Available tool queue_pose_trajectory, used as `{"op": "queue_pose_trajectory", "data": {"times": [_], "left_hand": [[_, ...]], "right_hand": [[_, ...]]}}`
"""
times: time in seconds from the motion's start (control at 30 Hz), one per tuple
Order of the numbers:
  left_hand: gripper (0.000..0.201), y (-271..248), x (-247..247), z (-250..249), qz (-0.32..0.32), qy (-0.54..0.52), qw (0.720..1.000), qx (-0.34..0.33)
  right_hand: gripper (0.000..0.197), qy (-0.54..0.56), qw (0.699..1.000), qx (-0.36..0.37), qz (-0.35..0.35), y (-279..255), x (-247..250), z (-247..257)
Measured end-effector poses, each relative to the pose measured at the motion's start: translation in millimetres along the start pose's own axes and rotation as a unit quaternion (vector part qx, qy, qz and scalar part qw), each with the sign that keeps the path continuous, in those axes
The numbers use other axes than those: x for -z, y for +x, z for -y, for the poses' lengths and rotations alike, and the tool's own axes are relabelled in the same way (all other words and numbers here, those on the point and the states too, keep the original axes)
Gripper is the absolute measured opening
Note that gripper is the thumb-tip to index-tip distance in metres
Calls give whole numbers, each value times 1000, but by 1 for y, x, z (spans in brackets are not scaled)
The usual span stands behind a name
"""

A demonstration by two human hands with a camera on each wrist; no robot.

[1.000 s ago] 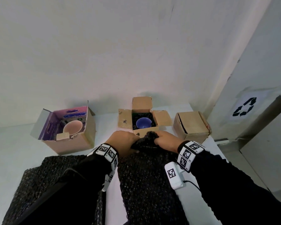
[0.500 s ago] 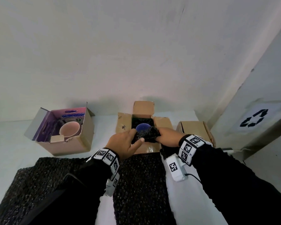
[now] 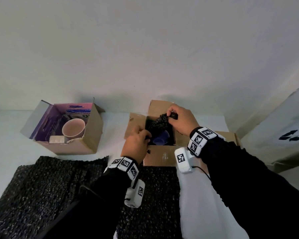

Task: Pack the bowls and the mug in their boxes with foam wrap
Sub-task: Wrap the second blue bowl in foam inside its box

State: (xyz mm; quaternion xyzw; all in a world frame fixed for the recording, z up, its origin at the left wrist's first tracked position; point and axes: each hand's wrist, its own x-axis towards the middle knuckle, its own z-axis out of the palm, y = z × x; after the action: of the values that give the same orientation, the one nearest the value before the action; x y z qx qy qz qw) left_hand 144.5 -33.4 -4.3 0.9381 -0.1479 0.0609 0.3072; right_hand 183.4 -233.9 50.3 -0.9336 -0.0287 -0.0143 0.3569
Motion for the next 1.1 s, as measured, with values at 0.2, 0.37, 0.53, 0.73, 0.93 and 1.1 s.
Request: {"op": "queue_pose_trajectory", "data": {"times": [0.2,0.37,0.53,0.73,0.93,1.1], "left_hand": [[11,-1,-8,2,14,199,977,-70],[47,-5,-3,-7,53,279,956,-67],[43,-13,-4,0,78,304,947,-73],[48,-20,-4,0,65,300,948,-78],[39,-23,-5,0,81,287,951,-81],[45,-21,-1,-1,79,310,944,-84]], "right_hand": [[20,-39,998,31,-31,10,-32,-5],[17,-15,998,25,-62,17,-55,-6],[8,81,996,28,-13,21,-69,-8],[48,-71,991,88,68,22,-73,-26],[43,-237,960,100,107,28,-79,-24],[34,-233,969,83,26,29,-89,-20]]}}
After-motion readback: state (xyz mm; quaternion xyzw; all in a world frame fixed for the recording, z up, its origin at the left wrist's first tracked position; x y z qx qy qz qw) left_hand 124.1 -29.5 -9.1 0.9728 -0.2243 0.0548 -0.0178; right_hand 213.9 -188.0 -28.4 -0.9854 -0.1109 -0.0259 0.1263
